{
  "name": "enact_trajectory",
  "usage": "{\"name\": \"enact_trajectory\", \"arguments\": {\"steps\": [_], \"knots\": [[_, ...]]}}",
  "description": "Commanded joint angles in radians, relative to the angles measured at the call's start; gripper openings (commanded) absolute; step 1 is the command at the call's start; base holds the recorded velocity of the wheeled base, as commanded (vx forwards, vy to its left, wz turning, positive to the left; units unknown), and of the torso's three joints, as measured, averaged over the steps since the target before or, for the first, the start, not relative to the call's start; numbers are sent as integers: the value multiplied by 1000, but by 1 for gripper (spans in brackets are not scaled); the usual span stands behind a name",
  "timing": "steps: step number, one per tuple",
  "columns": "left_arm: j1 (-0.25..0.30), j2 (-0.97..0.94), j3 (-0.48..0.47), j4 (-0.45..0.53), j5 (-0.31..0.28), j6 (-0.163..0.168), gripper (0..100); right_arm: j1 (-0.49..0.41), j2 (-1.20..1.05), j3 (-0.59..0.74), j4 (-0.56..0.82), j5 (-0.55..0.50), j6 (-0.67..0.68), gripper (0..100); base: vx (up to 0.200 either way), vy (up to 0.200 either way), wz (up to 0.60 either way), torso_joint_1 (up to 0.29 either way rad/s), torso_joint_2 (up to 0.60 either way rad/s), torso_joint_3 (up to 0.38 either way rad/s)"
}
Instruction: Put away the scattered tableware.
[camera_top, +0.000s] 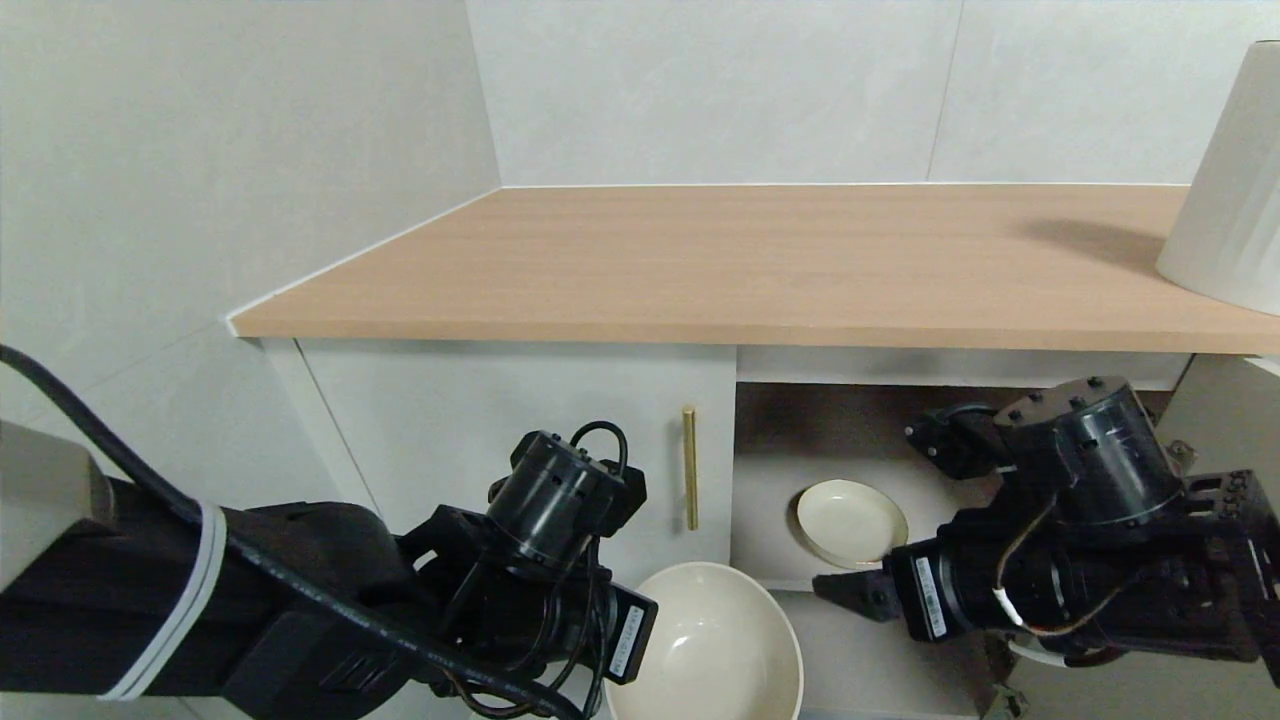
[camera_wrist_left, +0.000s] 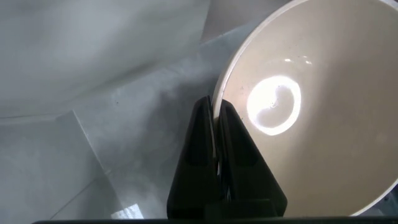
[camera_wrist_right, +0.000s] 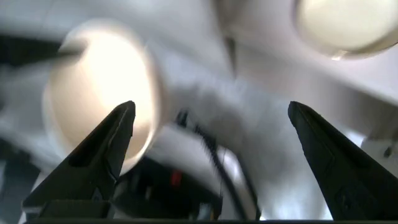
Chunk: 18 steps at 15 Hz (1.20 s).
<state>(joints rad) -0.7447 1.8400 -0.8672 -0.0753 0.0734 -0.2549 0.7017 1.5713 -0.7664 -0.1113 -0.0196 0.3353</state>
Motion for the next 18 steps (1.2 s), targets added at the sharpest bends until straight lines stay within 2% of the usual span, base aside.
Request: {"name": "enact_trajectory", "arguments": {"steps": [1,3,10,13,14,18], "knots": [[-2,4,-1,-1,0,0,0,58,-34,-1,25,1,-1,100,0,0,0,0,0,0],[-5,-4,-3,-3,0,-1,0,88,13,-1,27,0,-1,100,0,0,0,0,0,0],[-15,-13,-3,-4,2,-1,0,91,158,-13,24,-10,1,100,0,0,0,0,0,0],[-18,-10,-3,-3,20,-1,0,91,187,-17,22,-11,4,100,0,0,0,0,0,0],[-18,-10,-3,-4,20,-1,0,91,188,-17,21,-11,5,0,0,0,0,0,0,0],[-21,-13,-4,-4,22,-1,0,99,190,-17,21,-8,11,0,0,0,0,0,0,0]]}}
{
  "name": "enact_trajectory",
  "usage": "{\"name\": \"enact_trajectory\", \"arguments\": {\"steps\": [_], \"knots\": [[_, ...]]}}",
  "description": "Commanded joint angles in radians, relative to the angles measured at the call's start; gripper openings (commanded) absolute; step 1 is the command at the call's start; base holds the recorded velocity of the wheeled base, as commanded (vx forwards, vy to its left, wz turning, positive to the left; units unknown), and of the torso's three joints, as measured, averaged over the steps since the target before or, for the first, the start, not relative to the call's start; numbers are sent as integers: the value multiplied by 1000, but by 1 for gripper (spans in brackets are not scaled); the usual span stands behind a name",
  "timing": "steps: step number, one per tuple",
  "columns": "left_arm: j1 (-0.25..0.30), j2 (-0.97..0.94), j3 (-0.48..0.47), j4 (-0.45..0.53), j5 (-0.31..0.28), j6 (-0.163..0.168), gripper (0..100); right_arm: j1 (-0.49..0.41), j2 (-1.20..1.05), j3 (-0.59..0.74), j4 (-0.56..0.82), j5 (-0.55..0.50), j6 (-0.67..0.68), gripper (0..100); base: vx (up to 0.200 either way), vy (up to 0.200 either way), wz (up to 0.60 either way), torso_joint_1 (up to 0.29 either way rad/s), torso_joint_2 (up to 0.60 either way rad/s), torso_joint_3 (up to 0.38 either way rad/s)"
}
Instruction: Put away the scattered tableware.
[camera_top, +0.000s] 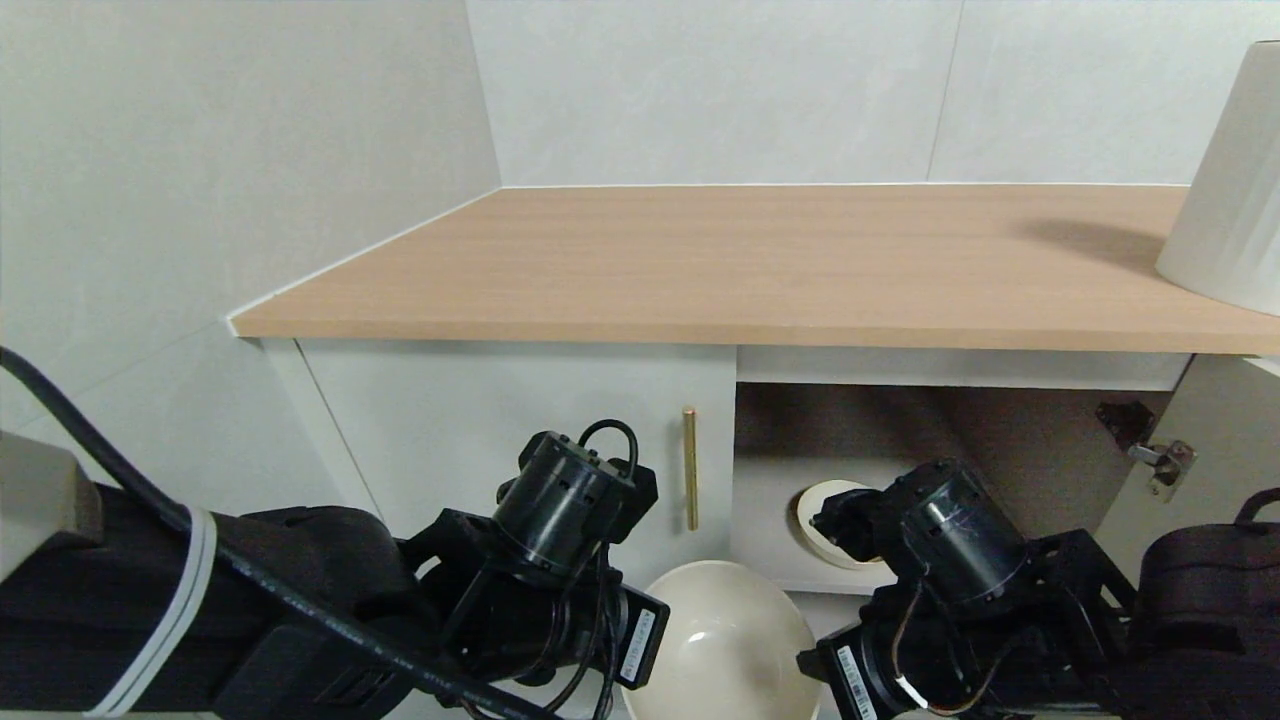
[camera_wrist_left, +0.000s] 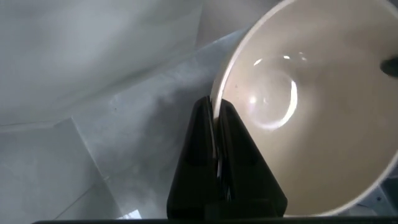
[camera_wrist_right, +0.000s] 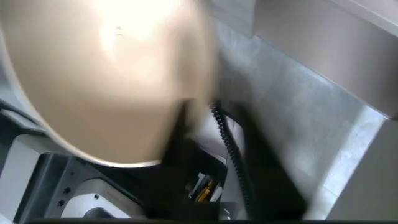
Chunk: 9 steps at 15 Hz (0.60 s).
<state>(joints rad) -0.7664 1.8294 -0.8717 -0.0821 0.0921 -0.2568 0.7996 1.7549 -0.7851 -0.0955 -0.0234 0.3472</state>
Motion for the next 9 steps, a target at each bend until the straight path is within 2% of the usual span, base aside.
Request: {"name": "enact_trajectory", "arguments": {"steps": [1,7,8,9], "knots": [[-1,-2,0,2,3,1,0,1,5,0,5,-4,-1,0,0,0,0,0,0,0],[-1,-5,-6,-2,5,-4,0,3,3,1,5,-6,1,0,0,0,0,0,0,0],[-1,-18,-4,-7,5,-4,100,3,3,1,5,-6,1,0,0,0,0,0,0,0],[-1,-21,-4,-7,5,-6,100,3,5,1,5,-6,1,0,0,0,0,0,0,0]]}}
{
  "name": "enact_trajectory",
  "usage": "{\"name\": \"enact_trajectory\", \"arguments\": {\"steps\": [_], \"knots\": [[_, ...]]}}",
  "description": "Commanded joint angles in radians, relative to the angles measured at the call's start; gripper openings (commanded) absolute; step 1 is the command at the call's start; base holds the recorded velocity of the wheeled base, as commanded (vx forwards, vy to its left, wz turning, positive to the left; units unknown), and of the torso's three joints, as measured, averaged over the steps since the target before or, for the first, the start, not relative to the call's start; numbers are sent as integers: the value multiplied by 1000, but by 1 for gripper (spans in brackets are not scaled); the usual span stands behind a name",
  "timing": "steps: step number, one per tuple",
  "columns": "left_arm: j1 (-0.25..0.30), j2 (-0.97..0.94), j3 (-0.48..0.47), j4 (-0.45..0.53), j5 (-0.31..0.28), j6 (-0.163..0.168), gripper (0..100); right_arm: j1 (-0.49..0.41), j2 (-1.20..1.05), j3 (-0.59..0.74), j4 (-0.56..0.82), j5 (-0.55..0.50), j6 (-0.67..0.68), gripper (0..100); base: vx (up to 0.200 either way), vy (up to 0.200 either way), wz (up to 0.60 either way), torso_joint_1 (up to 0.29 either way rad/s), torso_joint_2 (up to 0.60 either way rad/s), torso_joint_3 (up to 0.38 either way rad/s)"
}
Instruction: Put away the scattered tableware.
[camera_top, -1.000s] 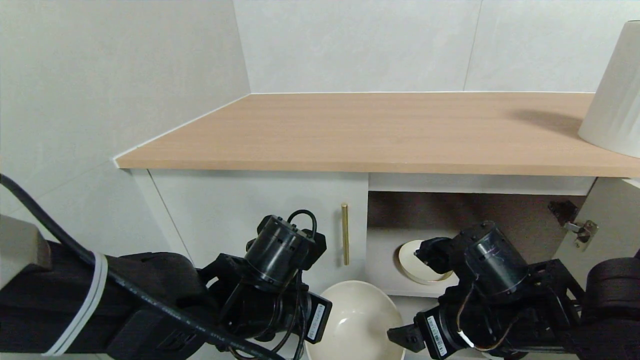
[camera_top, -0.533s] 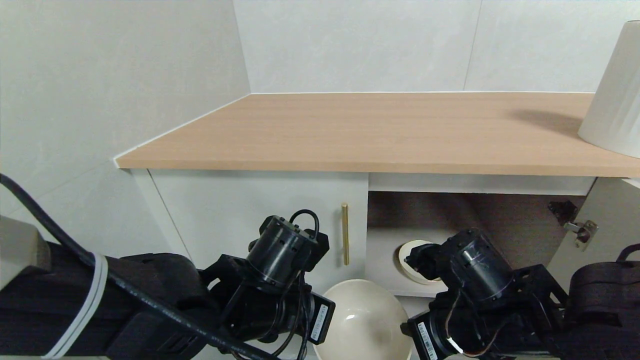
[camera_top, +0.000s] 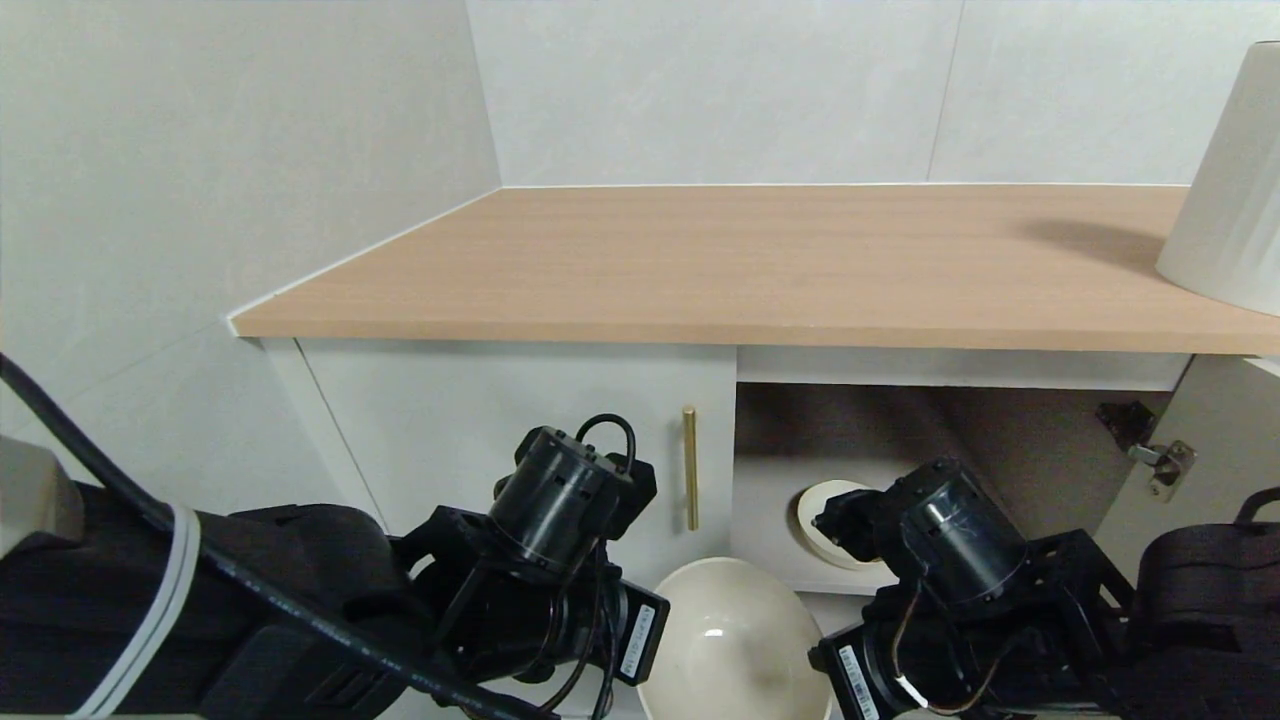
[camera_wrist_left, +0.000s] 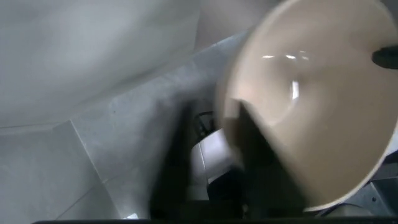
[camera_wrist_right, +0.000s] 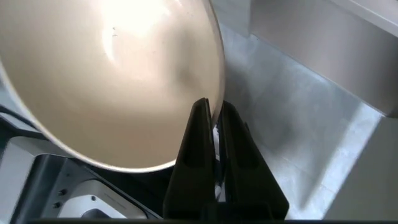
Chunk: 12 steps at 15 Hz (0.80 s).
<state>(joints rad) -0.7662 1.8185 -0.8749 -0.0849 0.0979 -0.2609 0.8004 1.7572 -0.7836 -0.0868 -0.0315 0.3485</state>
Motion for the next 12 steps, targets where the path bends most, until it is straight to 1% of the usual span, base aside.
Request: {"name": "enact_trajectory", "arguments": {"steps": [1,3,6,7,10,11,12], "knots": [[-1,-10,-1,-6,-1,-1,100,0,2,0,-4,2,0,0,0,0,0,0,0,0],[-1,-11,-1,-6,-1,-1,100,0,2,-2,-4,1,0,0,0,0,0,0,0,0],[-1,-13,-3,-7,2,-1,100,-10,5,-16,-5,-34,15,0,0,0,0,0,0,0],[1,-13,-4,-13,8,-3,100,-32,10,-32,-4,-53,41,0,0,0,0,0,0,0],[5,-28,-3,-35,13,-5,100,-110,53,-65,-4,-119,46,0,0,0,0,0,0,0],[7,-38,-6,-44,11,-26,100,-159,90,-91,-4,-125,53,0,0,0,0,0,0,0],[10,-45,-6,-56,11,-37,100,-198,128,-114,-4,-125,79,0,0,0,0,0,0,0]]}}
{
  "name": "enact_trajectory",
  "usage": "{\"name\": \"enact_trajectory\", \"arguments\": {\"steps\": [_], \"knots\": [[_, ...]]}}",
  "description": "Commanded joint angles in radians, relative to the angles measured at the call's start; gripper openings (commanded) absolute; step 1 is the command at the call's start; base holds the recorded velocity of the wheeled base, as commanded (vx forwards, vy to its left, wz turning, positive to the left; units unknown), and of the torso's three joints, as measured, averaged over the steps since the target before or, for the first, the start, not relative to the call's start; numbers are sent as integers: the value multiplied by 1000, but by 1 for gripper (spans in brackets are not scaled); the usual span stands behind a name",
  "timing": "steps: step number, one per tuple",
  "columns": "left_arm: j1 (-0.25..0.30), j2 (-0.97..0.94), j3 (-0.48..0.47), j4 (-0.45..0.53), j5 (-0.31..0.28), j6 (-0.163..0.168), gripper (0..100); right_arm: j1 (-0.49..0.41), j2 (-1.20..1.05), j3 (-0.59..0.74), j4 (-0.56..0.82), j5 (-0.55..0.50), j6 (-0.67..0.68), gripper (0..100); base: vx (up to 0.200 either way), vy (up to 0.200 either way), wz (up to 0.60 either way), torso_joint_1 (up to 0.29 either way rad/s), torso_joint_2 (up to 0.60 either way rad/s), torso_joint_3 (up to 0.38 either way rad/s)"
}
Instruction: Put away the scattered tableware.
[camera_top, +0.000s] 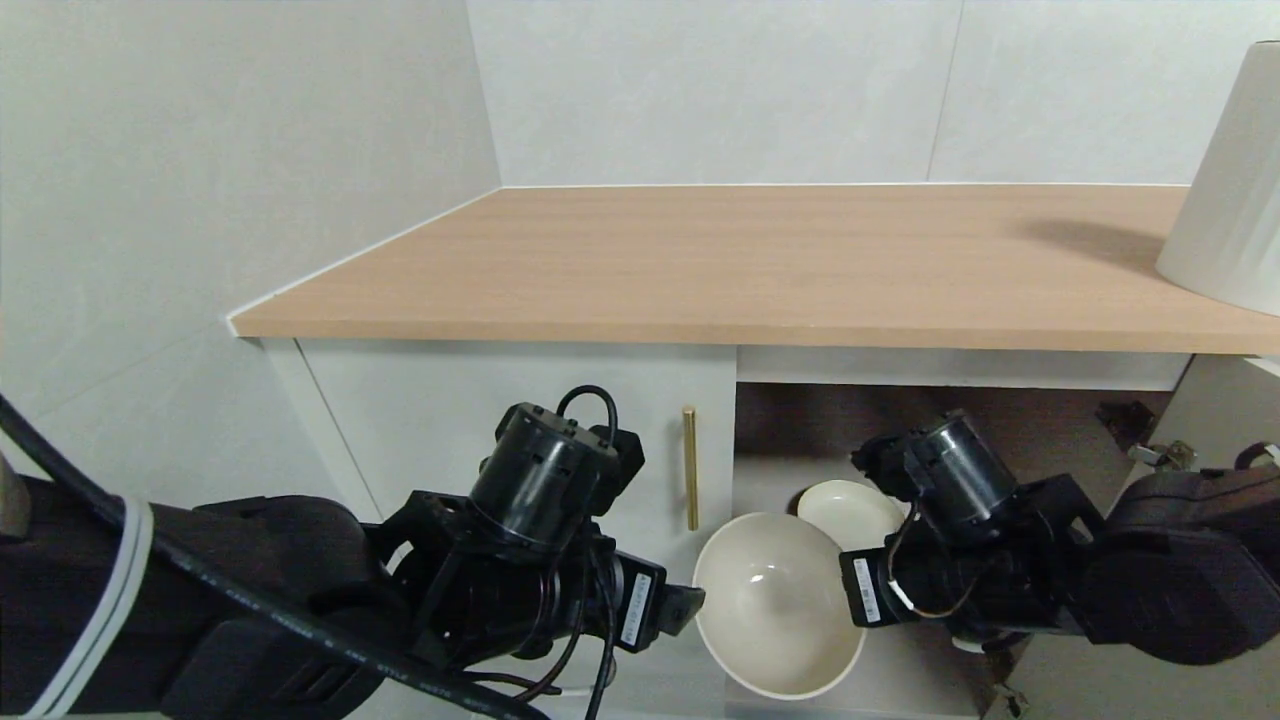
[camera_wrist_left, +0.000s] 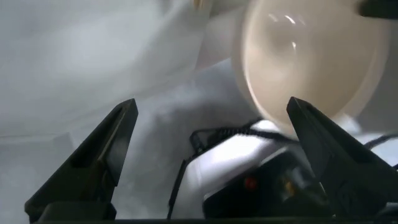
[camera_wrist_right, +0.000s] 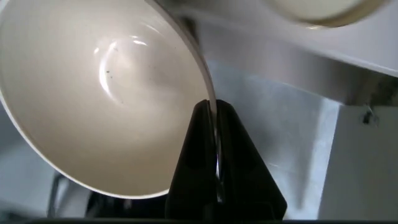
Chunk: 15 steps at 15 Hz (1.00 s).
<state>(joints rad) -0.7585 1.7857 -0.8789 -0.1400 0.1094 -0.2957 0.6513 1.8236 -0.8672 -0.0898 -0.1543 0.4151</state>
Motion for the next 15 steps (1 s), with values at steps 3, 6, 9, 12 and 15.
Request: {"name": "enact_trajectory", "arguments": {"steps": [3,6,9,12,15], "knots": [[13,-42,3,-70,-4,-22,100,-134,175,-102,-4,-34,65,0,0,0,0,0,0,0],[18,-49,5,-93,-4,-29,100,-180,220,-139,-48,-68,120,0,0,0,0,0,0,0],[21,-46,5,-93,-5,-29,100,-214,244,-171,-62,-103,148,0,0,0,0,0,0,0],[24,-42,5,-93,-5,-29,100,-246,293,-217,-73,-134,183,0,0,0,0,0,0,0],[33,-37,3,-93,-5,-31,100,-300,355,-260,-90,-153,212,0,0,0,0,0,0,0]]}}
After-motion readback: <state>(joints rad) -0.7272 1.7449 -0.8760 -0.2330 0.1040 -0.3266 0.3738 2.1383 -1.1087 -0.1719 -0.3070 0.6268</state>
